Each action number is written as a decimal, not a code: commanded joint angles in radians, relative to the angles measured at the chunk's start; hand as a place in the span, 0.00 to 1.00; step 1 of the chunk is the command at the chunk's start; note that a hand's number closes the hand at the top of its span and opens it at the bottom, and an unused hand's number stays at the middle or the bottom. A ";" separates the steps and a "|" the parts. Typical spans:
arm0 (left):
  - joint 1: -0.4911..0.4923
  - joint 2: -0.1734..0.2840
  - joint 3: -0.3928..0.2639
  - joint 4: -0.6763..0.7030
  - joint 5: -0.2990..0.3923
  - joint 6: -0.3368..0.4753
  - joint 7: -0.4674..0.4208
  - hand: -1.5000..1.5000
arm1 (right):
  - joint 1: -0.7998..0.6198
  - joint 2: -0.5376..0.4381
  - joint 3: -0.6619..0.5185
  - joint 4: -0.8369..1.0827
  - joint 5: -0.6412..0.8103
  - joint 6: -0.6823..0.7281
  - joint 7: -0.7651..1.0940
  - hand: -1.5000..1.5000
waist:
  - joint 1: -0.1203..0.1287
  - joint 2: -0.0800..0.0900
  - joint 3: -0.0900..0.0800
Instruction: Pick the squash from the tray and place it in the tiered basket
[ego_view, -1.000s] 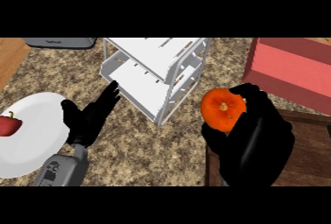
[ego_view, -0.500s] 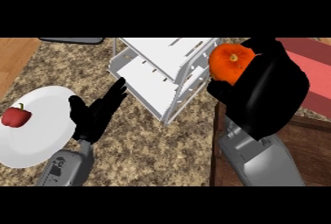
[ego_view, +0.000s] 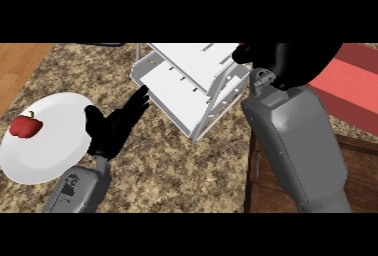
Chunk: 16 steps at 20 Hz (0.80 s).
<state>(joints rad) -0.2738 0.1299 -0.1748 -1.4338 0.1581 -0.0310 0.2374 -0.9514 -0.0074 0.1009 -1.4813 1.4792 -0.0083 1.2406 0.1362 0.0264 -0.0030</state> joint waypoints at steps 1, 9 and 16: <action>-0.010 -0.018 -0.011 0.005 -0.003 0.005 0.003 0.50 | -0.088 0.007 -0.077 0.065 -0.046 -0.220 0.206 1.00 | 0.018 0.011 0.003; -0.039 -0.032 -0.025 0.023 -0.010 -0.007 -0.009 0.50 | -0.158 0.007 -0.150 0.266 -0.170 -0.443 0.037 0.00 | 0.035 0.026 0.002; -0.048 -0.015 0.000 0.009 0.008 -0.014 0.013 0.50 | -0.269 0.007 -0.153 0.458 -0.038 -0.631 -0.019 0.00 | 0.025 0.012 -0.001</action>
<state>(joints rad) -0.3180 0.1052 -0.1866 -1.4167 0.1542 -0.0364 0.2396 -1.1595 -0.0055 -0.0568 -1.1203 1.3778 -0.4519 1.0832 0.1680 0.0454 -0.0026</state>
